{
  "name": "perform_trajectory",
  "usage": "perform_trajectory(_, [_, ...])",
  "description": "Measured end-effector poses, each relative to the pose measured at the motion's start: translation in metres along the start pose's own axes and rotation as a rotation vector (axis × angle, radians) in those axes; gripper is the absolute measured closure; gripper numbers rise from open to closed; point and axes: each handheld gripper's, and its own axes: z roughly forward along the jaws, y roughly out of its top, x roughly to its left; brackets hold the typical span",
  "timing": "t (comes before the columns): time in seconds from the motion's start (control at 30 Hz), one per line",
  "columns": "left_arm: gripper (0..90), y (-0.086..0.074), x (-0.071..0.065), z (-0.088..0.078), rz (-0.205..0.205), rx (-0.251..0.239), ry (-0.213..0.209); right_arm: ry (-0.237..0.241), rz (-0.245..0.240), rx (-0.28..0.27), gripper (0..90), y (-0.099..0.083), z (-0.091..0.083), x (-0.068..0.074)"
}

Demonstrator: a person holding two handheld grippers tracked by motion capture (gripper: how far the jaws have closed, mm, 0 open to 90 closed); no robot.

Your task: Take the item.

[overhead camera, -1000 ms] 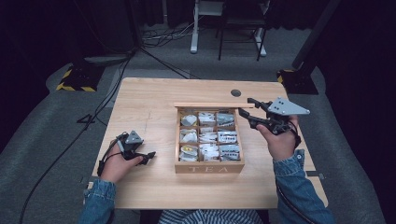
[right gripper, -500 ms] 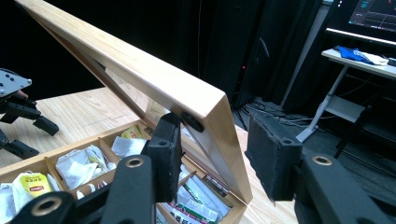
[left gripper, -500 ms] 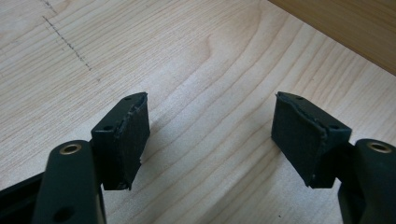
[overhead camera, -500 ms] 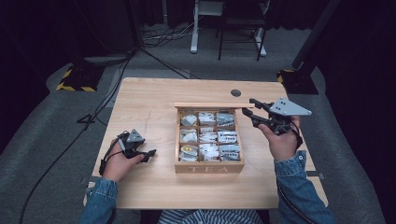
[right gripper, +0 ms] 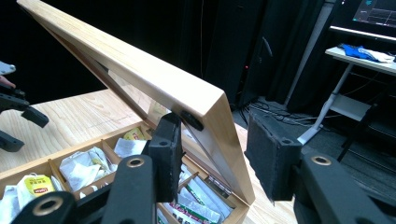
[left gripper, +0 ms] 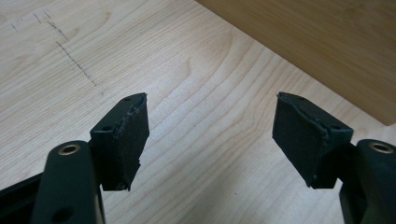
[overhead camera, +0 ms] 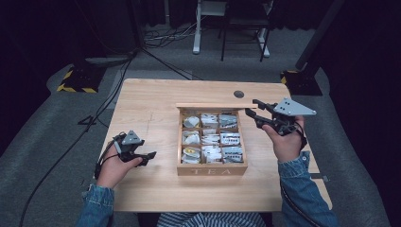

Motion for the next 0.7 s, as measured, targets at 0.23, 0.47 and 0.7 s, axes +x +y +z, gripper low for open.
perform_trajectory(0.23, [28.7,0.008,-0.005,-0.022,0.014,-0.042,-0.023,0.005,0.004,0.000,56.0,0.000,0.000,0.000])
perform_trajectory(0.47, [28.4,0.015,-0.013,-0.036,0.043,-0.066,-0.043,0.007,0.004,0.000,56.0,0.000,0.000,-0.001])
perform_trajectory(0.7, [27.3,0.022,-0.021,-0.046,0.072,-0.109,-0.066,0.012,0.009,-0.003,55.9,-0.001,0.000,-0.001])
